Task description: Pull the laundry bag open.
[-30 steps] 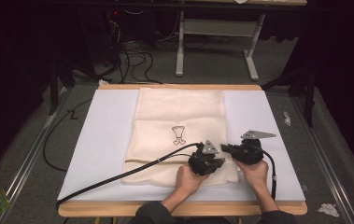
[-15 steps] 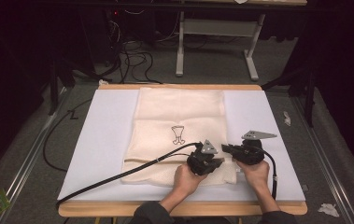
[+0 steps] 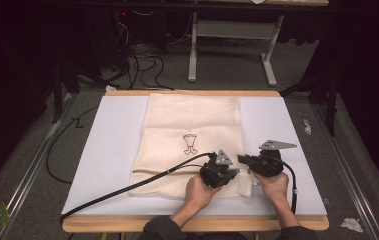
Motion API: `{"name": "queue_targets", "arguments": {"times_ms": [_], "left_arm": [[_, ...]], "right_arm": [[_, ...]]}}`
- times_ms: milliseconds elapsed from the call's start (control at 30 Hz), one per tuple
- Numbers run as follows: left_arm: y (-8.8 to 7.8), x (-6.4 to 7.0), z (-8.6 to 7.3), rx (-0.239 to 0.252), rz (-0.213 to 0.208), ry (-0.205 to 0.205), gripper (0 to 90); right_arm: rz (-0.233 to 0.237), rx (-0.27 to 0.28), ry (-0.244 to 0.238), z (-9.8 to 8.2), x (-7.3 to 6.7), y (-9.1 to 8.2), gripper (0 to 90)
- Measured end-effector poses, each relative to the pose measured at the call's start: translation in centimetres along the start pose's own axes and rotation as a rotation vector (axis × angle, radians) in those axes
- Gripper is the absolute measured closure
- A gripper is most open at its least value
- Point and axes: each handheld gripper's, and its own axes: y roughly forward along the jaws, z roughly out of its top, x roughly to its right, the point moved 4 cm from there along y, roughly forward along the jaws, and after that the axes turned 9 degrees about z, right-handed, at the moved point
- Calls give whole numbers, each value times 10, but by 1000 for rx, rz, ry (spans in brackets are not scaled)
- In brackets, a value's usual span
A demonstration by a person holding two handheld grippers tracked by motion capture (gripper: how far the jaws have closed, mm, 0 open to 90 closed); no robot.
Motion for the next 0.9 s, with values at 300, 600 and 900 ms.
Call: {"name": "queue_targets", "arguments": {"times_ms": [300, 600, 900], "left_arm": [[-2, -3, -3, -11, 17, 4, 871], [-6, -6, -4, -1, 15, 1, 871], [-10, -10, -8, 5, 26, -3, 870]], "right_arm": [[1, 2, 2, 0, -1, 1, 879], [1, 6, 0, 0, 0, 1, 879], [-1, 10, 5, 0, 2, 1, 879]]}}
